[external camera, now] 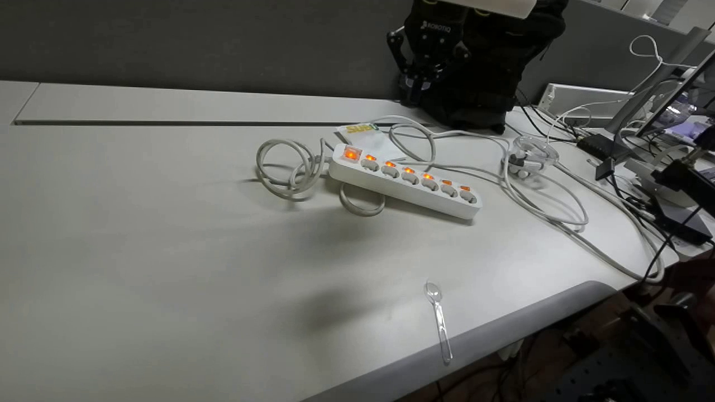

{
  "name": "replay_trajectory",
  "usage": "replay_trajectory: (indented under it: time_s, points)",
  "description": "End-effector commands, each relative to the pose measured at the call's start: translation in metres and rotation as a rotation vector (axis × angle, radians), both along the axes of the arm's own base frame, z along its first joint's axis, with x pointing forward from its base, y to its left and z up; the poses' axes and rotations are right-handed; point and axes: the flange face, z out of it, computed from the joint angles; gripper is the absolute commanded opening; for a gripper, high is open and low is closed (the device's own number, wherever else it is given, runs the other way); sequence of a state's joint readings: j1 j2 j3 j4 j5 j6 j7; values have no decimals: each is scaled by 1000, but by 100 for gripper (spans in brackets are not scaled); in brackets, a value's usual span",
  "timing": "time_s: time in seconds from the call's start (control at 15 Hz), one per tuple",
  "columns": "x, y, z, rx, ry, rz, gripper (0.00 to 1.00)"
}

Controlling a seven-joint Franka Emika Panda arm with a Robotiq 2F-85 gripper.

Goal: Turn off the second last switch to the left

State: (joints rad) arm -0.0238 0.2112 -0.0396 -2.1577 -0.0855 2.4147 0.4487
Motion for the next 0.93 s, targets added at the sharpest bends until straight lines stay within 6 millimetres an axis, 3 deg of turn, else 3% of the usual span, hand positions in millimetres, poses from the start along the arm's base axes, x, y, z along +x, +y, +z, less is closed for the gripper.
replay_trajectory:
  time_s: [0.0, 0.4, 0.87]
  points:
    - [16, -7, -28, -6, -12, -105, 0]
    - [25, -5, -65, 7, -31, -190, 0]
    - [26, -9, -90, 23, -13, -267, 0]
